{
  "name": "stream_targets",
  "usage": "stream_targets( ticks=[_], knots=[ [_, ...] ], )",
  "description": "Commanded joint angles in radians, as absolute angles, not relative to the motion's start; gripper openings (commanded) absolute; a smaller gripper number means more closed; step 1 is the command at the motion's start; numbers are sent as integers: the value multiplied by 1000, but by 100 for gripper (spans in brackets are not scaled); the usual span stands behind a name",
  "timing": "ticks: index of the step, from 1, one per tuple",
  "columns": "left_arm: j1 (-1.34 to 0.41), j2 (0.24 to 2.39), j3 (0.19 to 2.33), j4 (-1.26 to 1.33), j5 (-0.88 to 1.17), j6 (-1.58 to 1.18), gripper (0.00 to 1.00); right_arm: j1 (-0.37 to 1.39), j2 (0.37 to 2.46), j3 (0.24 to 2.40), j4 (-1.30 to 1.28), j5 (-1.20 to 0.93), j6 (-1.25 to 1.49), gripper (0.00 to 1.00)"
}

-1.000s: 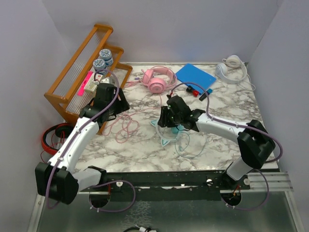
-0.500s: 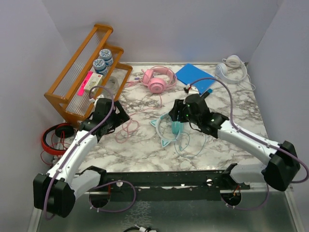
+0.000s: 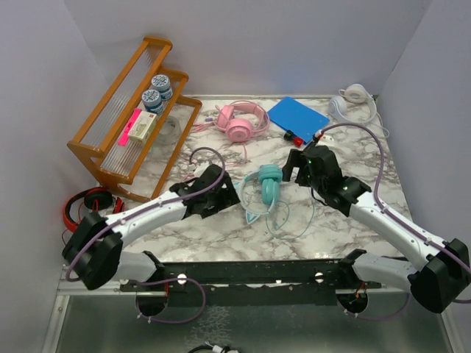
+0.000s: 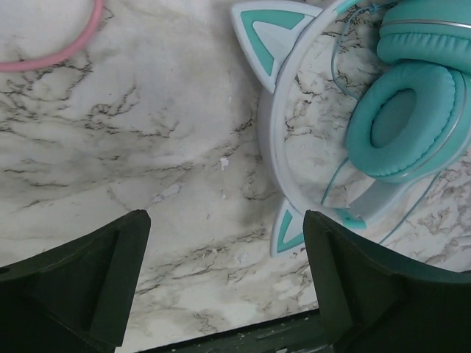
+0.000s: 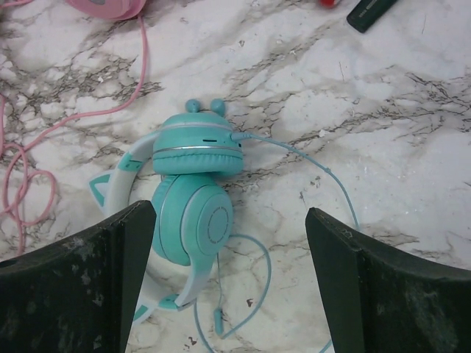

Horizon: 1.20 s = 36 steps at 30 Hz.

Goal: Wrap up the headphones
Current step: Move the headphones to the center of the board, then pick up the headphones from the center of the board.

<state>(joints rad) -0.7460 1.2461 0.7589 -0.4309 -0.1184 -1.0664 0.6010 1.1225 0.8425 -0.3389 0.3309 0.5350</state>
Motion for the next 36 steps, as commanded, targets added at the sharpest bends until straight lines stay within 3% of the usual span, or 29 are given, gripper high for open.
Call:
stream_targets(
  ticks=[1,11,14,25,31,36],
  knots=[
    [-805,1411,866,-380,-200,-1149,91,597,1071,822,-361,374,550,92],
    [-818,1711,1079,-409,-220,-1097,84,597,1027,801,-372,388,552,92],
    [-819,1774,1126,-457,-226,-1104,71,597,1020,794,-371,381,559,92],
    [-833,1908,1252,-620,-306,-1132,48,597,1038,786,-346,354,554,91],
    [-833,1860,1268,-656,-432,-1076,16,597,1058,807,-369,331,564,91],
    [-835,1751,1269,-650,-550,-935,12,597,1053,817,-354,242,532,93]
  ],
)
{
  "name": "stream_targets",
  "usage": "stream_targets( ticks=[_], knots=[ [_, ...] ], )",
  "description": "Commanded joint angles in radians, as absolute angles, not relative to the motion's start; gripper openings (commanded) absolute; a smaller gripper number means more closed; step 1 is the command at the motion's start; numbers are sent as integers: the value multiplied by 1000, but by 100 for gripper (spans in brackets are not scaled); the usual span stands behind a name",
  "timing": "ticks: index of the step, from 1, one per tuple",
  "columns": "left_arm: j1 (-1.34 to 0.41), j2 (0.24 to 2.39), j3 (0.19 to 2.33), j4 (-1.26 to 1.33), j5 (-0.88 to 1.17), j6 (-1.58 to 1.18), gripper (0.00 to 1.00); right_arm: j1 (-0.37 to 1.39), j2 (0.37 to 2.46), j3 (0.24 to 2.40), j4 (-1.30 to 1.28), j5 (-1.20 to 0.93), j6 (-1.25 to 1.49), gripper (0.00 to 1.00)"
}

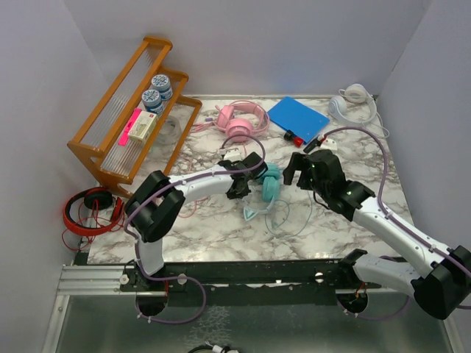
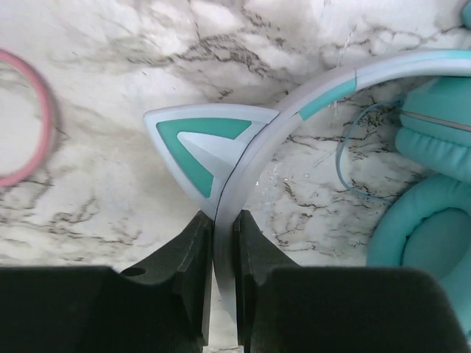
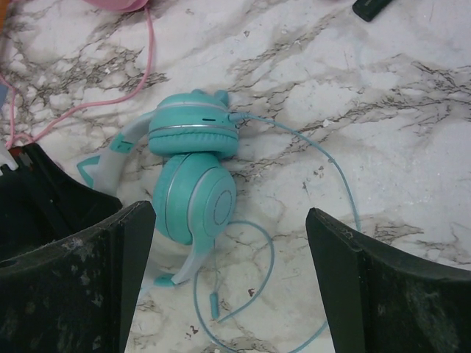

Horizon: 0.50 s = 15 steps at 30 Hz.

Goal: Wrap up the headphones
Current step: Pick up the headphones from the center of the board.

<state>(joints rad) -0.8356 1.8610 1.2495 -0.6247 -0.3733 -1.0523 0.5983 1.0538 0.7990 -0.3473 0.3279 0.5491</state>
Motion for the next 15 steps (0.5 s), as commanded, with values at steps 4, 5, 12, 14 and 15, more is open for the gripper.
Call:
stream_targets(
  ticks=[4,5,12,14,15],
  knots=[
    [-839,1681,1278,-647,-636,-813,12,597,1062,819,-290,23,467,96],
    [-840,1667,1279,-648,-657,-797,12,597,1073,830,-297,9,473,96],
    [-860,1571,1247,-617,-750,-796,11,598,1207,950,-391,64,657,96],
    [-870,1545,1228,-590,-767,-799,11,598,1212,924,-315,25,711,99],
    [-874,1535,1221,-581,-770,-798,11,600,1212,911,-277,14,733,100]
  ],
)
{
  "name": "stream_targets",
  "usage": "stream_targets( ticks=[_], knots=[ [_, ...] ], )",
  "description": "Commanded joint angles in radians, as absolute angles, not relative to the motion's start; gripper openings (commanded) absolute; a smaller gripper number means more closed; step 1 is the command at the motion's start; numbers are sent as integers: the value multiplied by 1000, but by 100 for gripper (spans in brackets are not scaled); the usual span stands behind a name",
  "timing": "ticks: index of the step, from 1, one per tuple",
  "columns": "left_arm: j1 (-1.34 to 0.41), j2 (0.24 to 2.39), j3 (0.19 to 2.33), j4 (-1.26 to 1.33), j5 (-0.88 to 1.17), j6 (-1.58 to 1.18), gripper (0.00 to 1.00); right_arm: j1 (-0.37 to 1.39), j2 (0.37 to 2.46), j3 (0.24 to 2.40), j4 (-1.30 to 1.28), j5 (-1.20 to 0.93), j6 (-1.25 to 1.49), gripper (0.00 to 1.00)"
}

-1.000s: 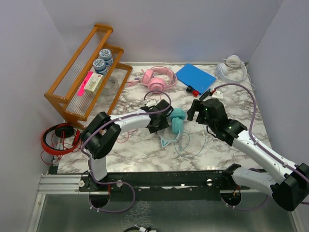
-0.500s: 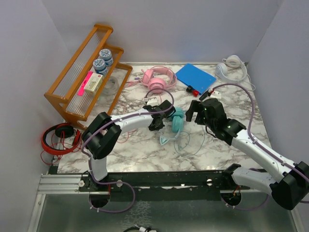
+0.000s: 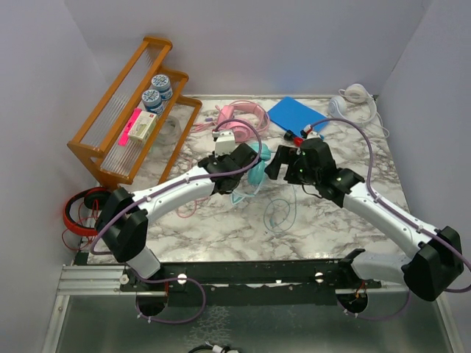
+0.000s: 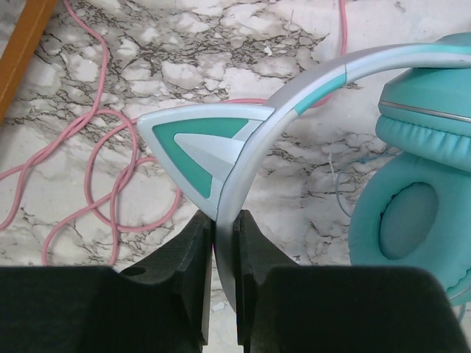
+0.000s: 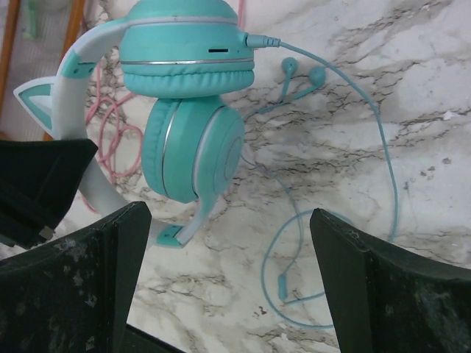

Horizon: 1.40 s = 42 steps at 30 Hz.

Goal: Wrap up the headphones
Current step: Pick up the headphones from the center of the board.

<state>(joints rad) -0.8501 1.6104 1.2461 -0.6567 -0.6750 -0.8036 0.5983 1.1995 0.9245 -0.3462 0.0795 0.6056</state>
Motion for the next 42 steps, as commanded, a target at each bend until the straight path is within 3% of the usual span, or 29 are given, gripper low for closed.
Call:
stream_targets(
  ticks=[1,26,29,33,42],
  knots=[
    [-877,1526,1217,-574,-772,-798,11,607,1215,902,-248,10,746,100],
    [-901,1476,1230,-561,-806,-830,11,709,1501,1114,-366,336,950,100],
    [-900,1458,1218,-565,-845,-865,11,709,1518,1131,-452,390,1046,97],
    [-900,1418,1184,-593,-939,-985,11,709,1502,1109,-560,451,1184,85],
    [-900,1379,1173,-655,-1056,-1093,12,709,1397,967,-565,436,1277,81]
  ],
)
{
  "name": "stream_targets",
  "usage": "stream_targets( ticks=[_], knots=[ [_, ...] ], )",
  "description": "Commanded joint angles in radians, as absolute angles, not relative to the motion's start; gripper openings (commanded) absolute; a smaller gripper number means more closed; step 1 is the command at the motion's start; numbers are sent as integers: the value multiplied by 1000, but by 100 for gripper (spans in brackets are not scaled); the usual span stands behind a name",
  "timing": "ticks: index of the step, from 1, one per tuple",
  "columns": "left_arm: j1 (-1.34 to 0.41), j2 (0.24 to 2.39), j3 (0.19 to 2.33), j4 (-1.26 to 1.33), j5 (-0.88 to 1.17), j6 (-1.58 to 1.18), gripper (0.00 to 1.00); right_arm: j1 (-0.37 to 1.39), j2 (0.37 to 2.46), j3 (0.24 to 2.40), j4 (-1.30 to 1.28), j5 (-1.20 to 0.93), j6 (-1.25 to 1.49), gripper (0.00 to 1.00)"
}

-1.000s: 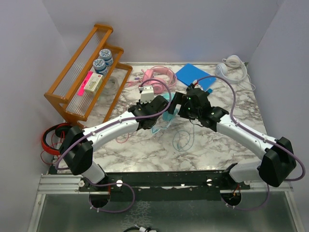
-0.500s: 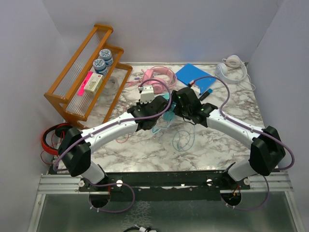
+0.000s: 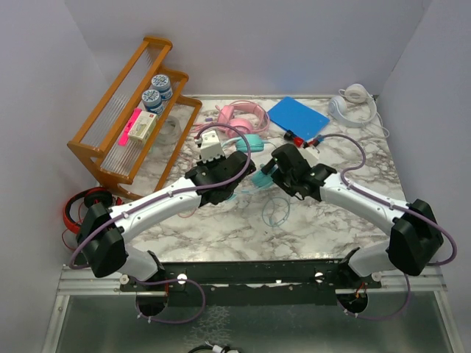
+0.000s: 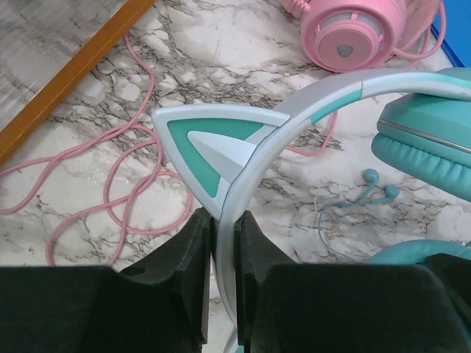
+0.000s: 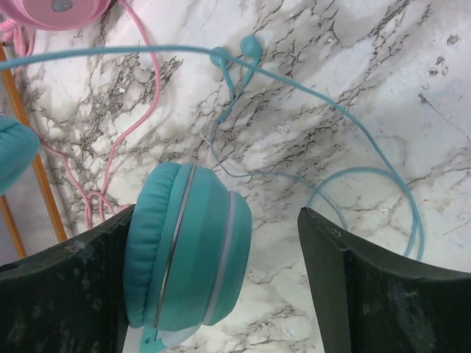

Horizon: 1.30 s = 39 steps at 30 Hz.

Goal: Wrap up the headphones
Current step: Pick up the headphones from the center of the board.

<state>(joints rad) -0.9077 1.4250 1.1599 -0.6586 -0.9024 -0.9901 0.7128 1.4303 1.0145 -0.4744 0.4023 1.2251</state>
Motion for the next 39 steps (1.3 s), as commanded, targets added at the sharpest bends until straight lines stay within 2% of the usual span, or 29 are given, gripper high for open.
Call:
stream_targets(
  ticks=[1,3,7,11,14,18,27,34,37,39],
  knots=[
    [-902,1379,1173,-656,-1056,-1094,12,709,1393,956,-558,416,1272,81],
    [-901,1382,1177,-654,-1047,-1080,12,709,1378,943,-528,374,1228,84],
    [-901,1402,1187,-649,-1009,-991,12,707,1305,963,-467,391,973,100],
    [-900,1408,1180,-646,-929,-885,12,707,1165,938,-321,327,615,100],
    [-900,1396,1166,-647,-860,-824,12,707,1087,912,-280,310,458,100],
    [-893,1357,1150,-664,-764,-794,12,699,1018,860,-276,344,413,100],
    [-800,1249,1210,-796,-549,-679,12,628,895,634,-153,374,543,100],
    [-735,1189,1313,-924,-481,-620,13,598,734,343,240,150,412,99],
    [-728,1170,1369,-967,-479,-610,14,598,727,335,292,-63,307,100],
    [-725,1162,1400,-988,-472,-604,15,598,793,372,292,-160,257,100]
  ],
)
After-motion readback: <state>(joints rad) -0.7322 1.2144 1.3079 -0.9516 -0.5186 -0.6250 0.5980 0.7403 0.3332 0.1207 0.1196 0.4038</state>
